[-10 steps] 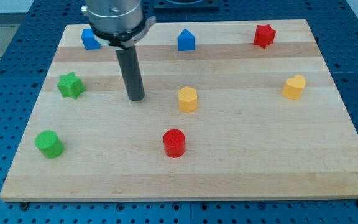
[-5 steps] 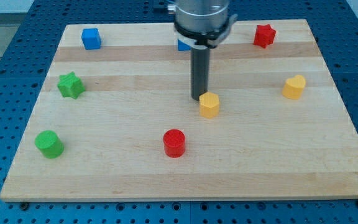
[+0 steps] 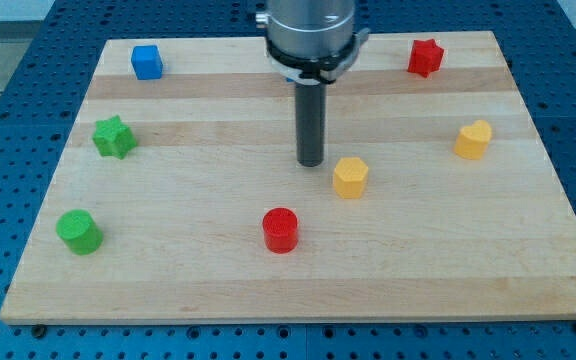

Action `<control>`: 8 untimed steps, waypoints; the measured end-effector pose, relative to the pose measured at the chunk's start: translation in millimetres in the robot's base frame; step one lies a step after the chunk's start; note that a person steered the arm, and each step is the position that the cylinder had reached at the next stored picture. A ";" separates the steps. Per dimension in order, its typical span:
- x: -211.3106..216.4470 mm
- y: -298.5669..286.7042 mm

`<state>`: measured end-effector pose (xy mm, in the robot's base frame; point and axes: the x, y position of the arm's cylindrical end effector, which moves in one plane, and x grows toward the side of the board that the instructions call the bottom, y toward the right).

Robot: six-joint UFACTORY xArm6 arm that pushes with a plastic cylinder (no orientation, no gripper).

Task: Push the hexagon diagonally above the red circle

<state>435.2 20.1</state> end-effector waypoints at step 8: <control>6.4 81.3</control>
<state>441.6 101.4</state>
